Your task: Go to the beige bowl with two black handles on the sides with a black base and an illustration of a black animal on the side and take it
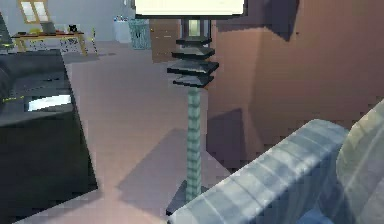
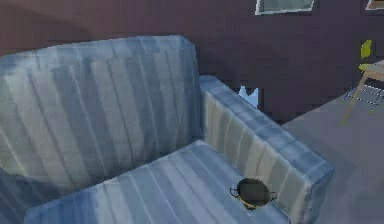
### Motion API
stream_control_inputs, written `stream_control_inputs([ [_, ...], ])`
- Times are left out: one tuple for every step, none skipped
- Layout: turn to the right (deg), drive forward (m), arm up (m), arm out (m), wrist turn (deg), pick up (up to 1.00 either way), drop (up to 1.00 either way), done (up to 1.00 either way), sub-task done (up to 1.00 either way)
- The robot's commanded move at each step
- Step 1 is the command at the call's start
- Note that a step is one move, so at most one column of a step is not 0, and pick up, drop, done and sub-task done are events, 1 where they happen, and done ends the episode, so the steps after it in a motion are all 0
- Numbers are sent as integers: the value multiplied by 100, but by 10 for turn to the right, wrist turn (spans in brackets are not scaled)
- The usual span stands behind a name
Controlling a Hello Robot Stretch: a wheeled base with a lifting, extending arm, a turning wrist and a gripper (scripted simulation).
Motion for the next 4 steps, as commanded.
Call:
stream_control_inputs([
  [210, 0, 0, 0, 0, 0, 0, 0, 0],
  [0, 0, 50, 0, 0, 0, 0, 0, 0],
  [0, 0, 30, 0, 0, 0, 0, 0, 0],
  [0, 0, 0, 28, 0, 0, 0, 0, 0],
])
